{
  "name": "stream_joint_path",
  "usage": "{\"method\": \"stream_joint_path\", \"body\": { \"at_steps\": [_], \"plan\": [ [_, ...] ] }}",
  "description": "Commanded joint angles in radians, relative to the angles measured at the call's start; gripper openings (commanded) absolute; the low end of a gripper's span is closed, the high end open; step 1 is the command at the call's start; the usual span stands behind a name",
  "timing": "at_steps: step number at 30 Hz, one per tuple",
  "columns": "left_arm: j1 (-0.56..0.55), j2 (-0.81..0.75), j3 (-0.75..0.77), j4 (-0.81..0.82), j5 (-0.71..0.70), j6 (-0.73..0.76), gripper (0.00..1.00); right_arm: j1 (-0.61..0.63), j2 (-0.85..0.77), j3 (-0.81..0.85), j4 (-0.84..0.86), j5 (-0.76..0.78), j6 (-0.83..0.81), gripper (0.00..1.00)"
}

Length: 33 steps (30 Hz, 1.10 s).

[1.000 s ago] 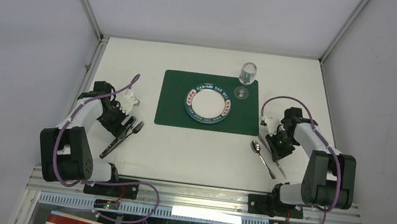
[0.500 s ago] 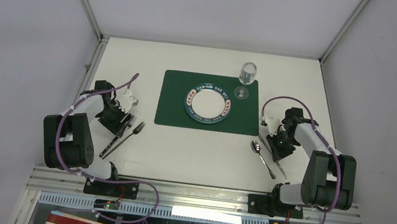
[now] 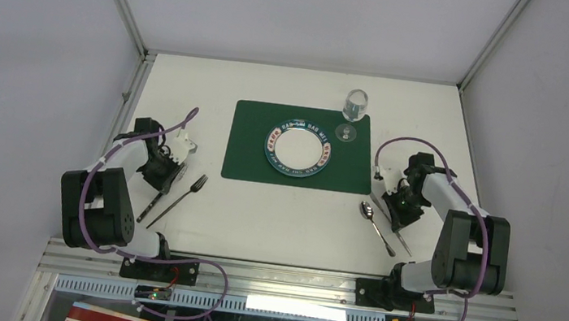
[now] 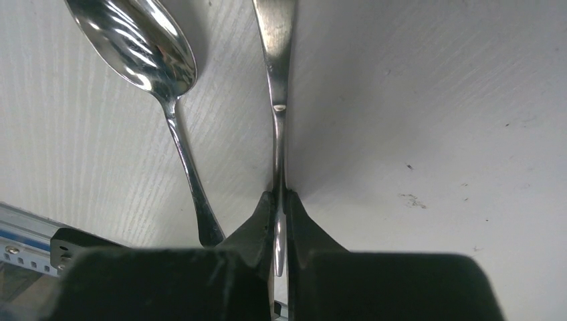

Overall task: Set the dinner table for one person
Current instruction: Pick up the knife at the center of the board.

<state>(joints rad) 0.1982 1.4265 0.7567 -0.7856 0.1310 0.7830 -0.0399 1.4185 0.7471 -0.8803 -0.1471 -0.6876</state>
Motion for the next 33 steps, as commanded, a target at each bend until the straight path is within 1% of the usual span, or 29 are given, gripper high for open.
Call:
{"method": "stream_joint_path", "body": {
  "at_steps": [1, 8, 13, 17, 21, 24, 30, 33],
  "plan": [
    [0.008, -0.057, 0.001, -0.041, 0.033, 0.004, 0.17, -0.007, 0.022, -0.001, 0.042, -0.03, -0.012, 0.0],
    [0.007, -0.081, 0.048, -0.074, 0.05, 0.01, 0.06, -0.008, -0.056, 0.051, -0.016, -0.036, -0.002, 0.0],
    [0.005, -0.069, 0.118, -0.115, 0.073, 0.01, 0.0, -0.007, -0.129, 0.107, -0.075, -0.062, 0.009, 0.0],
    [0.004, -0.07, 0.17, -0.151, 0.104, 0.009, 0.0, -0.007, -0.156, 0.125, -0.099, -0.067, 0.014, 0.0],
    [-0.013, -0.067, 0.198, -0.174, 0.134, 0.0, 0.0, -0.005, -0.15, 0.139, -0.105, -0.078, 0.02, 0.0],
    [-0.035, -0.059, 0.21, -0.187, 0.125, -0.014, 0.0, -0.006, -0.151, 0.15, -0.108, -0.05, 0.033, 0.0],
    [-0.07, -0.061, 0.234, -0.198, 0.122, -0.033, 0.0, -0.007, -0.221, 0.179, -0.149, 0.011, 0.026, 0.0],
    [-0.095, -0.053, 0.255, -0.199, 0.128, -0.048, 0.0, -0.007, -0.232, 0.214, -0.164, -0.041, 0.031, 0.0]
  ]
}}
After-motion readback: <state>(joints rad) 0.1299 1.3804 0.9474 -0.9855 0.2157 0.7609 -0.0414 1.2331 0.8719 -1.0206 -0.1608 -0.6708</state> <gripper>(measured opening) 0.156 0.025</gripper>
